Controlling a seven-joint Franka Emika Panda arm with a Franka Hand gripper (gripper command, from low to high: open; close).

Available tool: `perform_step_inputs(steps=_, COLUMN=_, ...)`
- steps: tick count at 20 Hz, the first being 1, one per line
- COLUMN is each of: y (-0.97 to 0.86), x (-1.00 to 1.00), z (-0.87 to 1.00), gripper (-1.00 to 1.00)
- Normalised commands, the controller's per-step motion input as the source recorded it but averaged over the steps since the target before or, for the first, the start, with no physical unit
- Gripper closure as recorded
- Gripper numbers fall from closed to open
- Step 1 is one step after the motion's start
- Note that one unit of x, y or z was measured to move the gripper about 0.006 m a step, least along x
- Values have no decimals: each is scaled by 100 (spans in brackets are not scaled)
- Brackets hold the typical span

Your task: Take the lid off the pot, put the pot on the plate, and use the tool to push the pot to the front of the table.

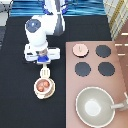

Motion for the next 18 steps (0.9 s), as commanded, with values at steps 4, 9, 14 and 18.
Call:
perform_step_inputs(steps=4, y=0, x=100, z=29, gripper=100)
perform_step_inputs(steps=9, y=0, x=100, z=28, gripper=100)
perform_step_inputs(steps=14, y=0, x=100, z=21, gripper=100)
perform_step_inputs(steps=18, y=-1, x=100, z=16, gripper=100)
